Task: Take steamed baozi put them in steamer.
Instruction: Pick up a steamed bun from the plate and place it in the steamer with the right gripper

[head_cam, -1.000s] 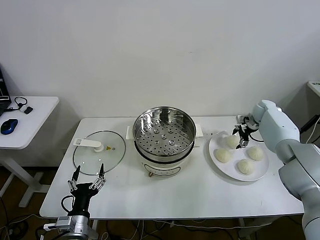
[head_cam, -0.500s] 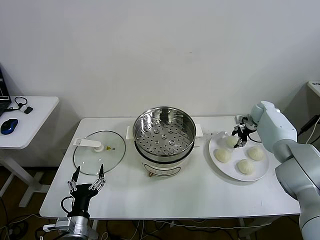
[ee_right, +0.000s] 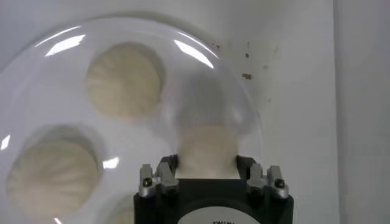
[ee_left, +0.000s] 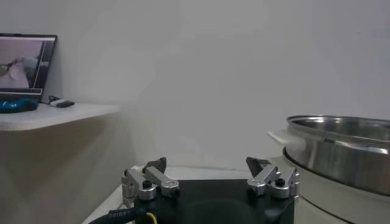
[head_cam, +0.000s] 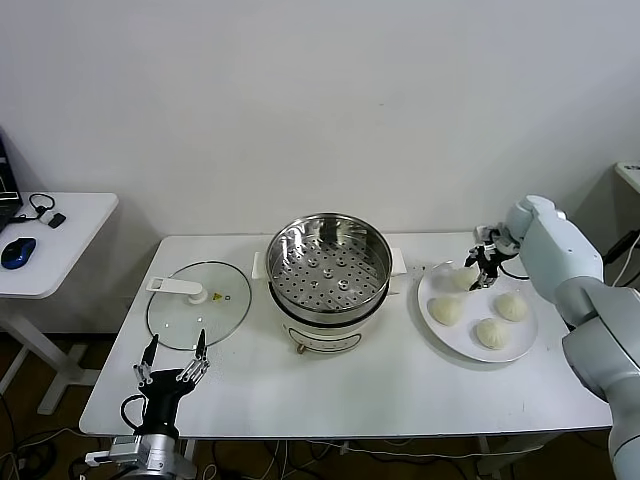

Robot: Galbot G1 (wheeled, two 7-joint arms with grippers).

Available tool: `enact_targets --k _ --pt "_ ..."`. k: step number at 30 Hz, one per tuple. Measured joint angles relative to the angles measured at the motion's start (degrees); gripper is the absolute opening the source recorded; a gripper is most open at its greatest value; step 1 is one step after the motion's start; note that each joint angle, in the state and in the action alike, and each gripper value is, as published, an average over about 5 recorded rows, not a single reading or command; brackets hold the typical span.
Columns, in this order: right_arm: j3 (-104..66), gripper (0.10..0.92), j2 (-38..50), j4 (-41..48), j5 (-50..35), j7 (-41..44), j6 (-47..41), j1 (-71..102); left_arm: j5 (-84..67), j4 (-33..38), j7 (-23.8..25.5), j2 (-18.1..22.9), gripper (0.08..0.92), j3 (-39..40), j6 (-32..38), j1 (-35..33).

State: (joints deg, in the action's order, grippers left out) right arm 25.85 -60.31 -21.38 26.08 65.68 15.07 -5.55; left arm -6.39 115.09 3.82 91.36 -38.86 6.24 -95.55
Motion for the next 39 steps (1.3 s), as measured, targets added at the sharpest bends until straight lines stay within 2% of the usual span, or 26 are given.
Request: enact_targets --k 12,21,30,39 --pt "18.6 0.636 8.4 -20.5 -12.2 1.6 1.1 -8.9 -0.8 0.6 -0.7 0.4 0.823 -0.1 -0.1 -0.5" --pt "31.8 0.636 9.0 -33.0 -19.4 2.0 3.6 -20.5 -1.4 1.3 -0.8 0.3 0.823 -0.2 -0.1 -1.3" --pt "40.4 0.636 3.9 -38.1 -21.3 1.9 7.7 -29.2 -1.9 2.2 -0.9 0.3 0.823 -0.3 0.0 -1.6" --pt "42.6 0.636 -5.6 -37.1 -16.7 0.8 13.3 -30.2 -1.9 3.3 -1.0 0.3 0.823 -0.3 -0.5 -1.0"
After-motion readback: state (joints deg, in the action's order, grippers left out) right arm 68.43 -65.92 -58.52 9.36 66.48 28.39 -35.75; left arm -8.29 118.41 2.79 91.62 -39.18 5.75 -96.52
